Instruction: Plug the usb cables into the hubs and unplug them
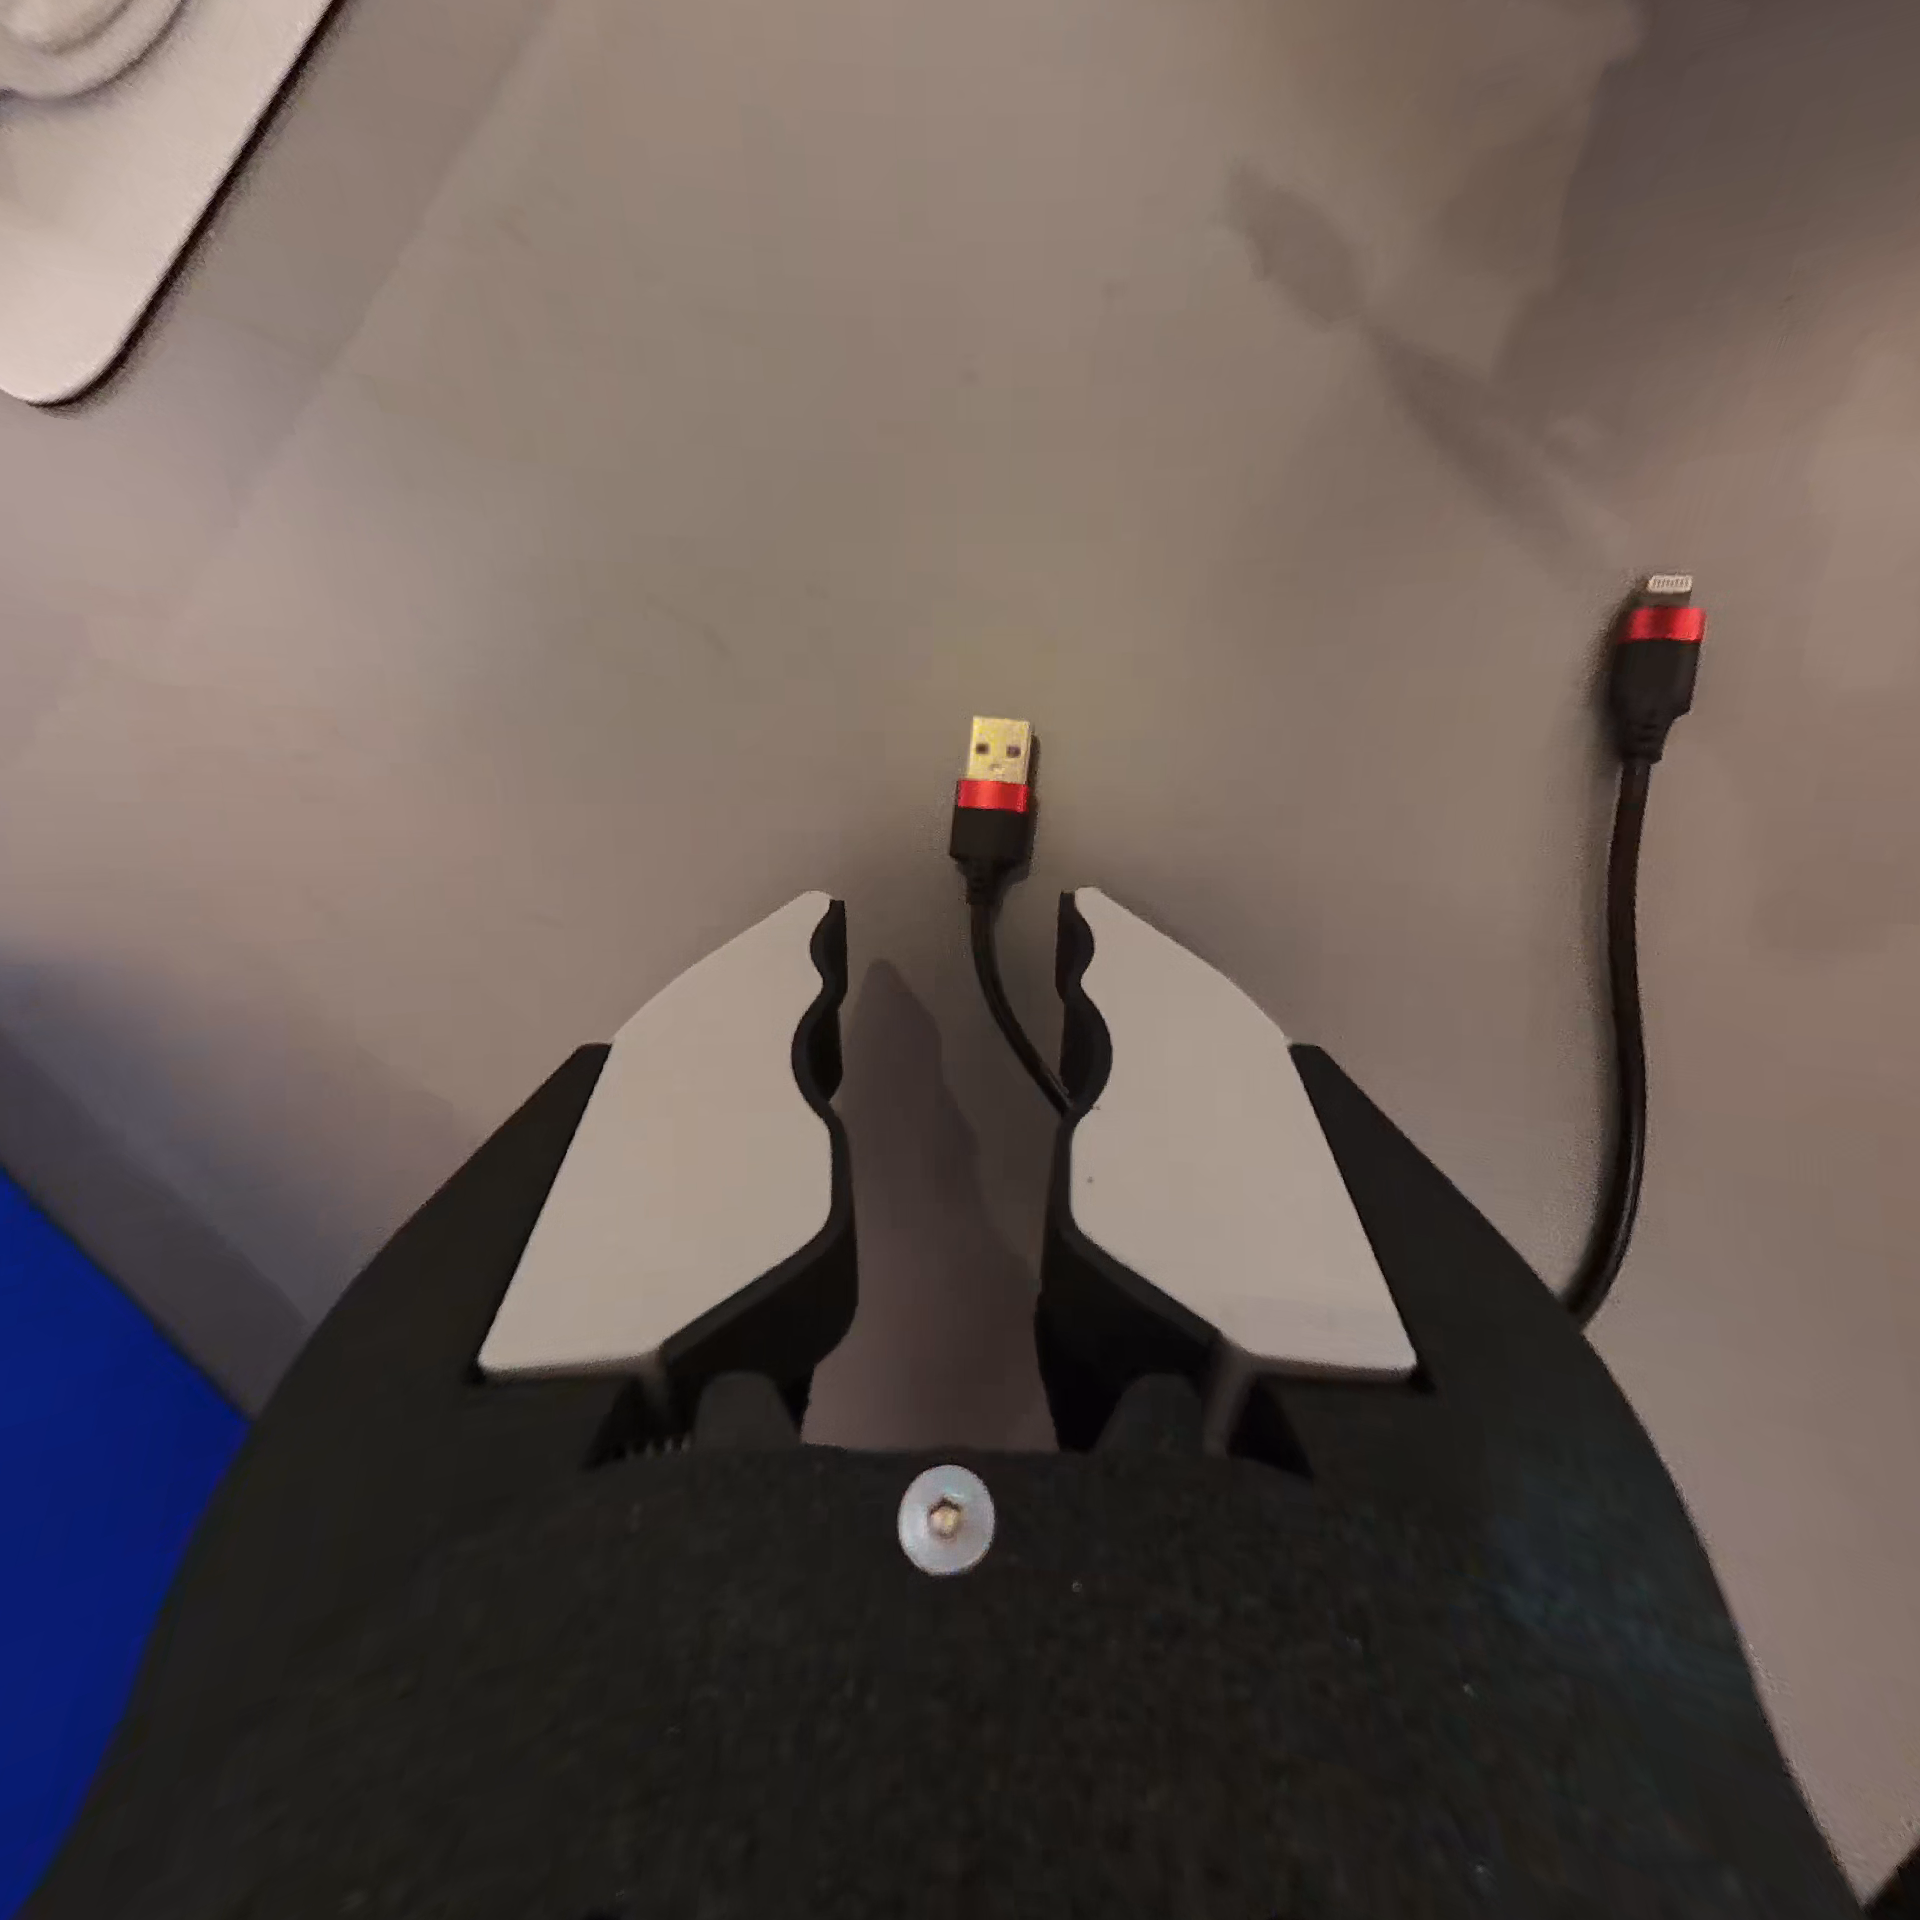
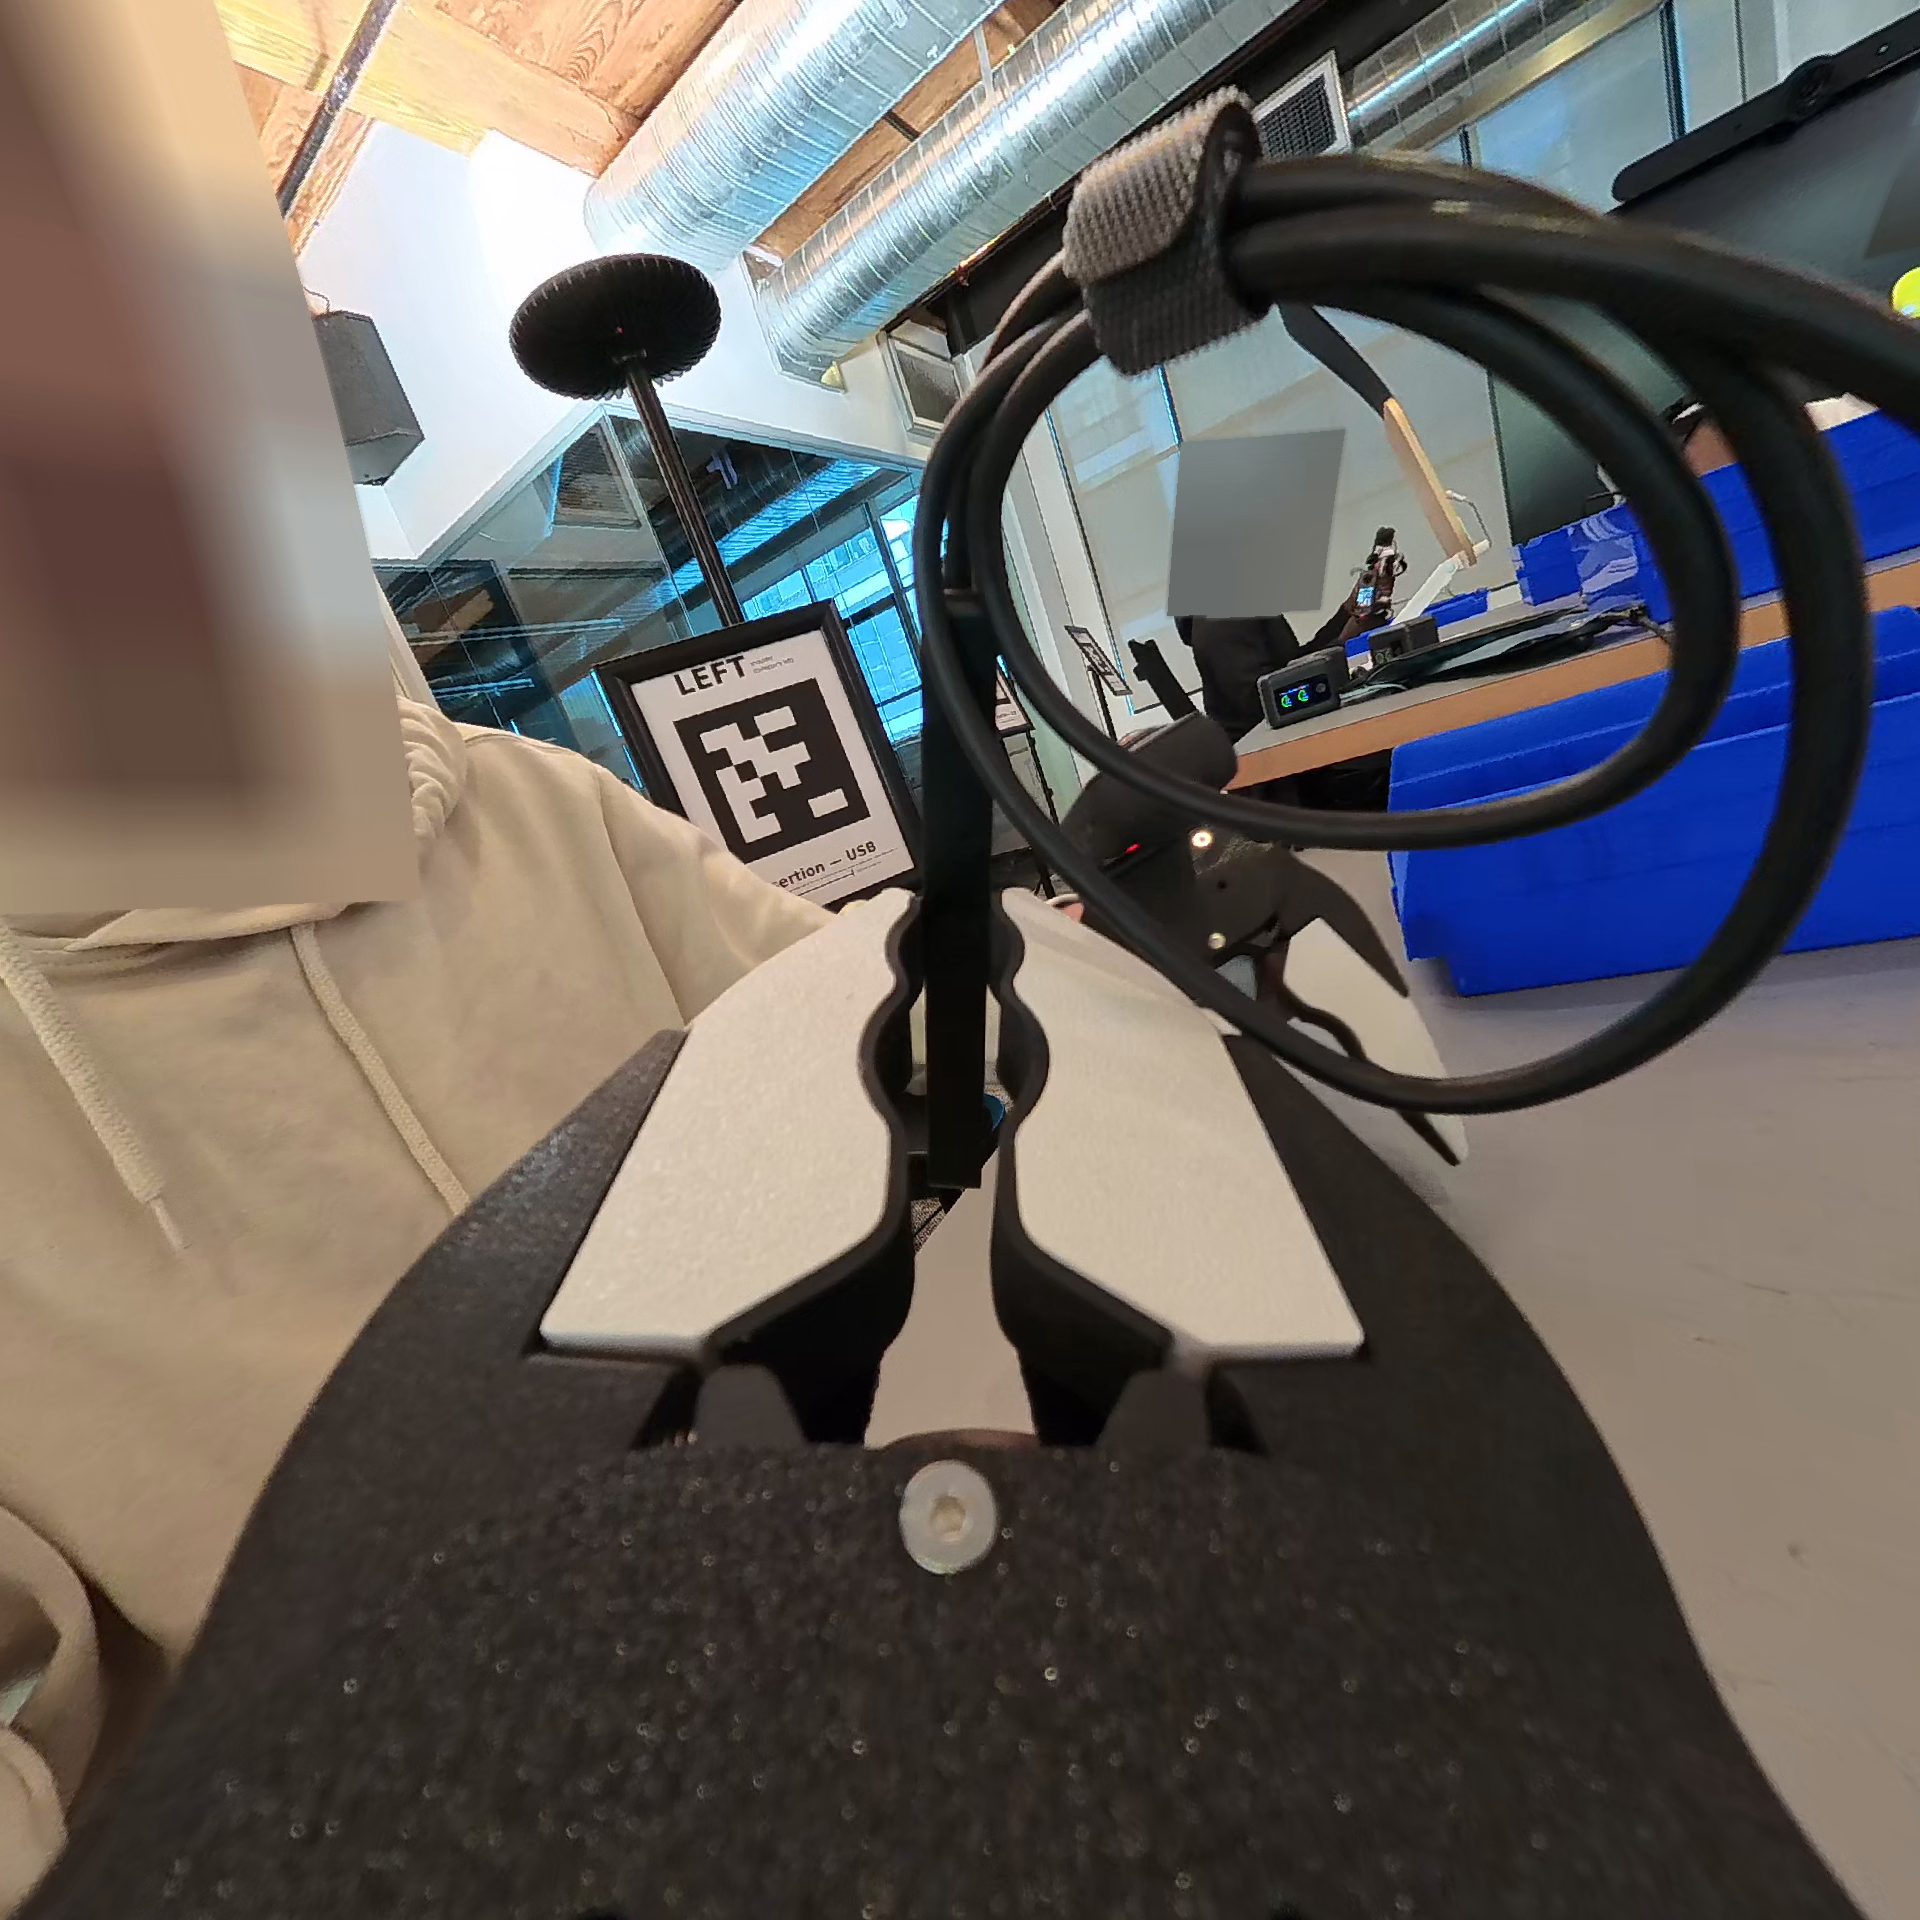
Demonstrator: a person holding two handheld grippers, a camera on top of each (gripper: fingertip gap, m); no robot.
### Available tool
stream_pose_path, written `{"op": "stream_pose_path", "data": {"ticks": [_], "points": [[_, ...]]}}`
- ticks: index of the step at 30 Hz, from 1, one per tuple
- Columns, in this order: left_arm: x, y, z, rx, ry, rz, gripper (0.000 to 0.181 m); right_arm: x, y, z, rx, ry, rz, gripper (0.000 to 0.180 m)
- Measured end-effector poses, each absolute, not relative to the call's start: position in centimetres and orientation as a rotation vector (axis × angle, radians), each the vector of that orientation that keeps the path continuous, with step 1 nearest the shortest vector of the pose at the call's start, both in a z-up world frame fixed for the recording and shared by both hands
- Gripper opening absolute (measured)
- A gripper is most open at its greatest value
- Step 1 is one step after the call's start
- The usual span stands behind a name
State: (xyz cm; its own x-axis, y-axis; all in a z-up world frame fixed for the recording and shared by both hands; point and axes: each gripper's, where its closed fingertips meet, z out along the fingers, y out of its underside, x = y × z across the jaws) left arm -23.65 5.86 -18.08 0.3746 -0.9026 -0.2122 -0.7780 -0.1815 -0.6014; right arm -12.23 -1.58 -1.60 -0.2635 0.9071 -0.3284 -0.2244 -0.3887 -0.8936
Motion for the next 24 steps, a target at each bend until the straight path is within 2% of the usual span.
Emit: {"op": "stream_pose_path", "data": {"ticks": [3, 6, 14, 24], "points": [[-23.5, 6.0, -19.0, -2.024, 1.498, -0.258, 0.037, -12.1, -1.6, -1.5, -1.138, -0.952, 1.765, 0.011], [-23.3, 5.6, -19.4, -2.011, 1.518, -0.327, 0.006, -12.0, -1.6, -1.4, -1.135, -0.948, 1.759, 0.011], [-23.7, 4.9, -19.0, -1.917, 1.635, -0.304, 0.004, -12.2, -0.8, -2.1, -1.194, -0.950, 1.678, 0.011], [-22.8, 4.4, -13.9, -1.643, 1.634, -0.193, 0.004, -13.5, 2.0, -6.3, -1.553, -0.799, 1.761, 0.011]]}}
